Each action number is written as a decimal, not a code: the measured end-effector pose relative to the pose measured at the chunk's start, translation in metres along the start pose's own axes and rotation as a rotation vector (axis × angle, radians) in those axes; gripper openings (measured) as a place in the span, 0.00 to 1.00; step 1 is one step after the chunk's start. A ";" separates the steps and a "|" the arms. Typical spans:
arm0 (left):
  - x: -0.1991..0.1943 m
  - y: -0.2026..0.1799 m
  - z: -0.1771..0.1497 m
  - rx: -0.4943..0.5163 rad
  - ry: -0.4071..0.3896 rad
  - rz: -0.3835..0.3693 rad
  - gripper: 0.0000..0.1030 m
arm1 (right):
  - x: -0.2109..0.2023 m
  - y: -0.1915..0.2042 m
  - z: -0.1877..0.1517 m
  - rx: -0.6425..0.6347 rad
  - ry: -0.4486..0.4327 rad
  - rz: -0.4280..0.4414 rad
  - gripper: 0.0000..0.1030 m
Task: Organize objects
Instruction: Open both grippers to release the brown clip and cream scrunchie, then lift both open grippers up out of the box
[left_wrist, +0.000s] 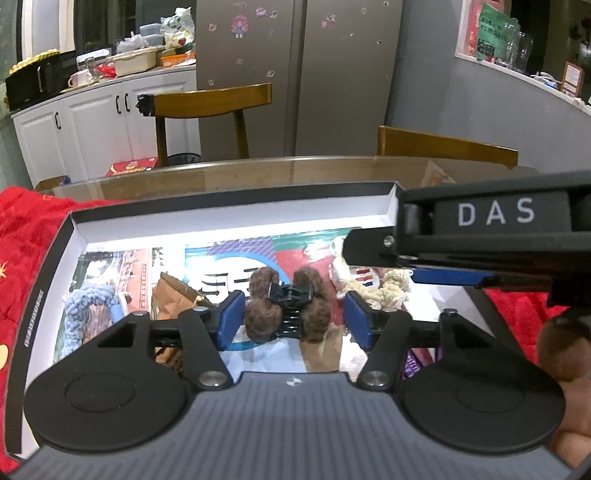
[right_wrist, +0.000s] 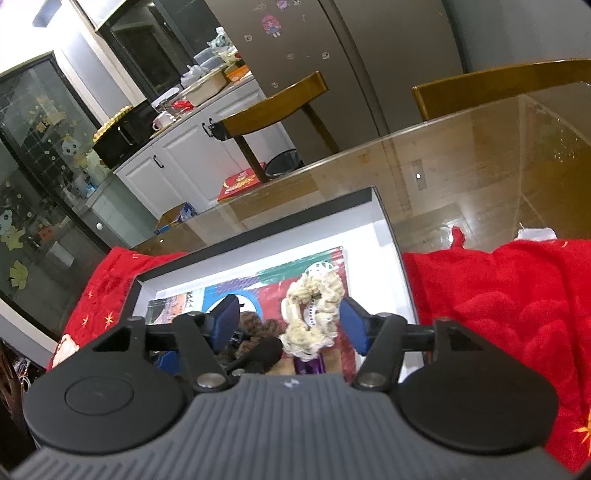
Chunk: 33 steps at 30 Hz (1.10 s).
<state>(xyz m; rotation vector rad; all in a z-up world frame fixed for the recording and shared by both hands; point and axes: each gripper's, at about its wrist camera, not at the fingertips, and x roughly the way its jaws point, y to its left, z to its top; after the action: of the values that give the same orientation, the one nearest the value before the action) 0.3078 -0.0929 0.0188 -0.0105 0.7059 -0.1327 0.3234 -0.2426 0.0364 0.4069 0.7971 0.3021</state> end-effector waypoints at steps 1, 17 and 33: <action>-0.002 -0.001 0.001 0.002 -0.003 -0.005 0.67 | -0.002 0.001 0.001 0.001 -0.002 0.006 0.75; -0.072 0.025 0.010 -0.008 -0.062 -0.070 0.68 | -0.052 0.026 0.005 -0.020 -0.077 0.087 0.81; -0.224 0.134 -0.058 0.014 -0.232 -0.003 0.78 | -0.117 0.102 -0.050 -0.134 -0.198 0.041 0.82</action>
<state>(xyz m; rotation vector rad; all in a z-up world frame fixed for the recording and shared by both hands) 0.1173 0.0699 0.1126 -0.0135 0.4738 -0.1363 0.1973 -0.1890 0.1252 0.3221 0.5716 0.3458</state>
